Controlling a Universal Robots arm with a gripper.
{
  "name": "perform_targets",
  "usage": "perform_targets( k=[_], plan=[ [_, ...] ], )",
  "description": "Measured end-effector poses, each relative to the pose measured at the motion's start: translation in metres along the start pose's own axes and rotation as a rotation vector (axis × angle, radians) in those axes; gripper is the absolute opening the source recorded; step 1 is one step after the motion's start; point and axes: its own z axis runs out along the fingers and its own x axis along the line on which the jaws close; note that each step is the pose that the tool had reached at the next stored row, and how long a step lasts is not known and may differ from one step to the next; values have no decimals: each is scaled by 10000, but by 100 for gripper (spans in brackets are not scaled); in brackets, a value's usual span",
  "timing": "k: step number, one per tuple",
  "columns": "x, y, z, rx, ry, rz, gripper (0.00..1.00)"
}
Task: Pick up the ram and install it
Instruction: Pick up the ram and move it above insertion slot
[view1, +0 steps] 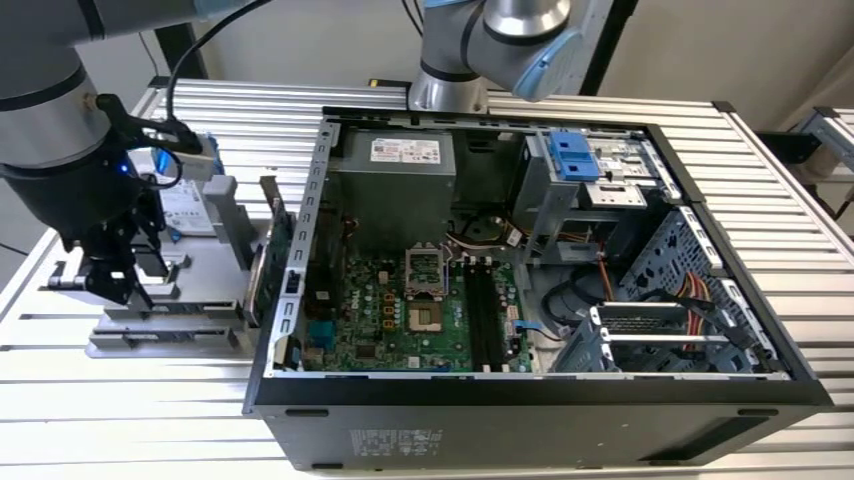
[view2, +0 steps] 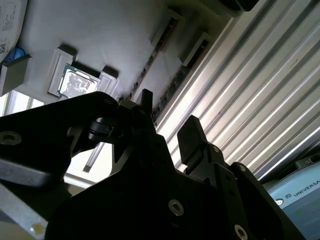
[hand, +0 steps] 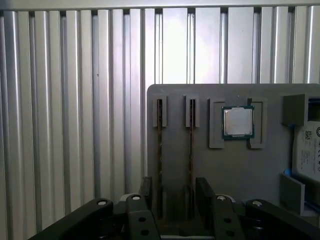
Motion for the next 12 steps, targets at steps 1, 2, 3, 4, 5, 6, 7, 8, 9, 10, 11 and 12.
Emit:
perform_targets(
  k=[1,2,3,4,5,6,7,8,9,10,11,12],
  plan=[
    [0,0,9,0,1,-12,100],
    [-1,0,19,1,2,-21,100],
    [-1,-1,27,1,5,-24,100],
    [-1,-1,35,1,7,-26,100],
    [-2,-1,43,1,8,-27,100],
    [-2,-1,49,1,10,-27,100],
    [-2,0,54,1,13,-26,100],
    [-2,-1,57,0,20,-27,100],
    [-2,0,58,-2,26,-27,100],
    [-2,0,58,-2,27,-26,100],
    [-2,0,59,-1,27,-26,100],
    [-3,0,60,1,26,-27,100]
  ],
)
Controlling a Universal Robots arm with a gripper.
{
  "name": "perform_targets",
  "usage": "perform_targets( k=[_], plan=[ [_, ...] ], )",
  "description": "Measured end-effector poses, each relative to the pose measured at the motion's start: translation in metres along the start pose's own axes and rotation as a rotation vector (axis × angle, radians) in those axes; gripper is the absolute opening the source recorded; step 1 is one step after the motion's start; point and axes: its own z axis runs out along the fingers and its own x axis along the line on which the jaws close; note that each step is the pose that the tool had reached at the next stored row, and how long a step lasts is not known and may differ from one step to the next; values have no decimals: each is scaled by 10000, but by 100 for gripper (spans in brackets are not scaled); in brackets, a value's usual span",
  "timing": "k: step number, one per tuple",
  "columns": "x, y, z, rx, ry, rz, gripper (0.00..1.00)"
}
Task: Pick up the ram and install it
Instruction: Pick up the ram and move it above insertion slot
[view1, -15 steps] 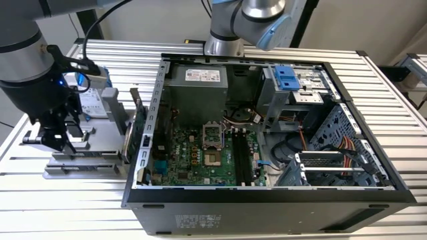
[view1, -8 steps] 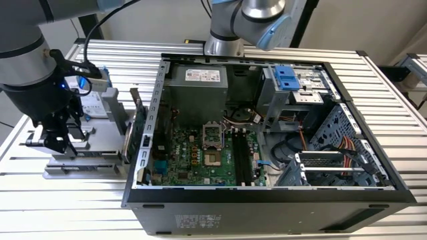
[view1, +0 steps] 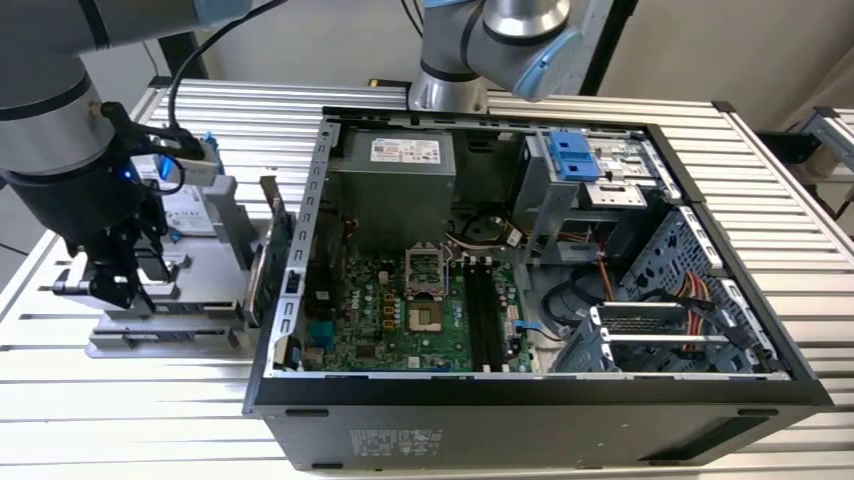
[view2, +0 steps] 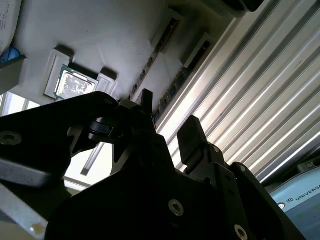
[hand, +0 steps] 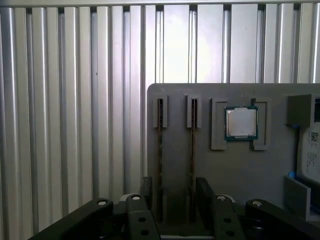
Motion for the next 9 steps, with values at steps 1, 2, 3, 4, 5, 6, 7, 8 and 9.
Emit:
perform_targets(
  k=[1,2,3,4,5,6,7,8,9],
  plan=[
    [0,0,0,0,0,1,100],
    [0,0,0,0,0,0,100],
    [0,0,0,0,0,0,100],
    [0,0,1,0,0,0,100],
    [0,0,3,0,0,0,100],
    [0,-1,6,2,1,0,100],
    [0,0,8,1,3,0,100],
    [0,0,10,0,5,0,100],
    [-1,-1,13,1,6,0,100]
  ],
)
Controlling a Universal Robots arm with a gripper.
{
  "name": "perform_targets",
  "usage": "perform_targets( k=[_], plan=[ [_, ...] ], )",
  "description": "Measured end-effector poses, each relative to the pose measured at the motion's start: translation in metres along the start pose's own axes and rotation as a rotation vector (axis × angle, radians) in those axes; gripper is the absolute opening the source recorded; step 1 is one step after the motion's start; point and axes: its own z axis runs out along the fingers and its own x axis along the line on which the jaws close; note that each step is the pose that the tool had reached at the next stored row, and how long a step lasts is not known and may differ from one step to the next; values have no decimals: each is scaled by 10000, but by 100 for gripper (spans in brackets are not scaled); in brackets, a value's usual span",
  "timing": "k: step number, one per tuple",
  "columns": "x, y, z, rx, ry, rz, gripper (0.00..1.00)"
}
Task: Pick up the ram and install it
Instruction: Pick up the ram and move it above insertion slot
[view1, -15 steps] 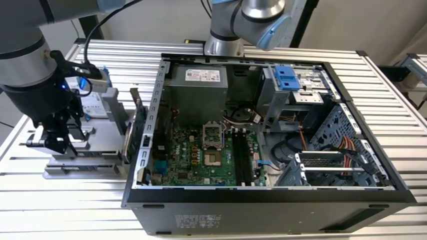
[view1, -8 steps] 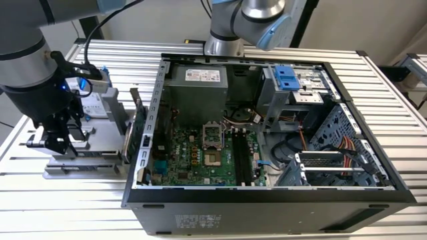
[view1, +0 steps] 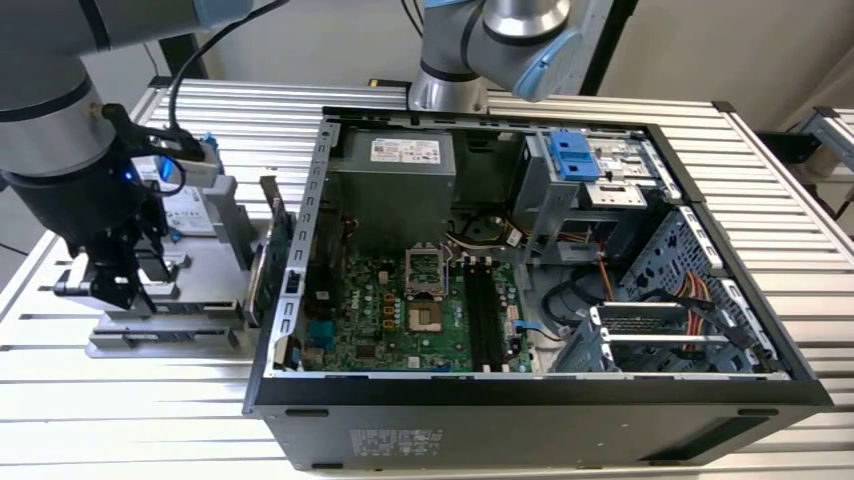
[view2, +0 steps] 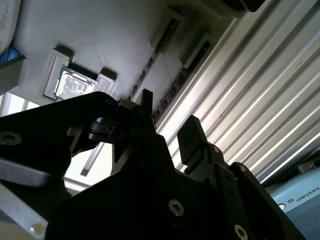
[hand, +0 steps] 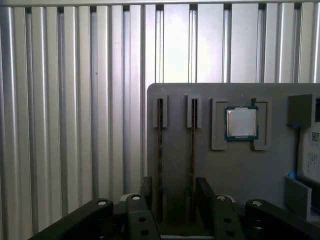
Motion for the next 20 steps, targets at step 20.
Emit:
perform_targets(
  k=[20],
  plan=[
    [-5,0,96,0,32,1,100]
  ],
)
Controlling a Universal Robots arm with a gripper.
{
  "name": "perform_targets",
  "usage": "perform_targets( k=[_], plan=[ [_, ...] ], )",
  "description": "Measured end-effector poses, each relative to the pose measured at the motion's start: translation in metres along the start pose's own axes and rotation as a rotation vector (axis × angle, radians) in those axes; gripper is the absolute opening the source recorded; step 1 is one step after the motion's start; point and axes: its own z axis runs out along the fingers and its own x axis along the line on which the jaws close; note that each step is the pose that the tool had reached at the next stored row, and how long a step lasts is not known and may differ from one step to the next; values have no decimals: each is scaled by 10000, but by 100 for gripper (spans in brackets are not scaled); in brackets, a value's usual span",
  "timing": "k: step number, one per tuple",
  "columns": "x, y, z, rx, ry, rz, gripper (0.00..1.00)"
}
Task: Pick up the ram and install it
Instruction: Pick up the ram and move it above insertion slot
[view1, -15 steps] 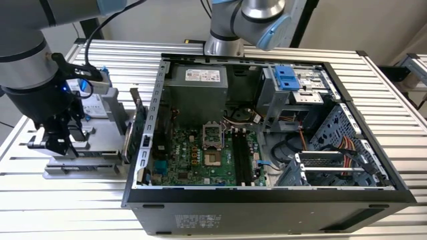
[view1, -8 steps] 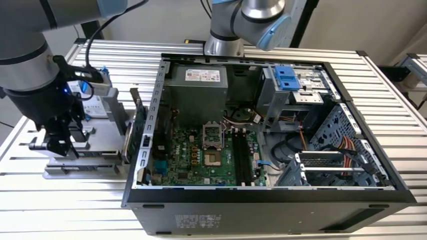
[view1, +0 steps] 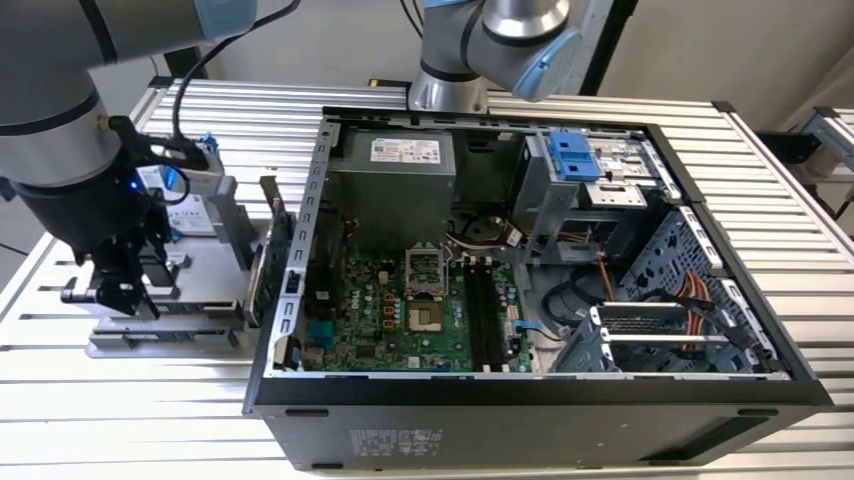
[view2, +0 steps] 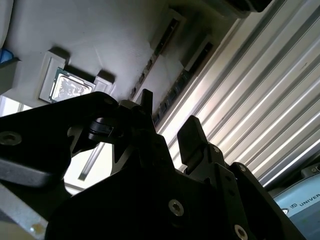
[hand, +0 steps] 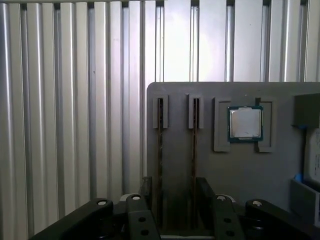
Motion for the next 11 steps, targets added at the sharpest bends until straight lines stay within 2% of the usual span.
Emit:
perform_targets(
  k=[11],
  plan=[
    [-3,0,58,-1,30,0,100]
  ],
)
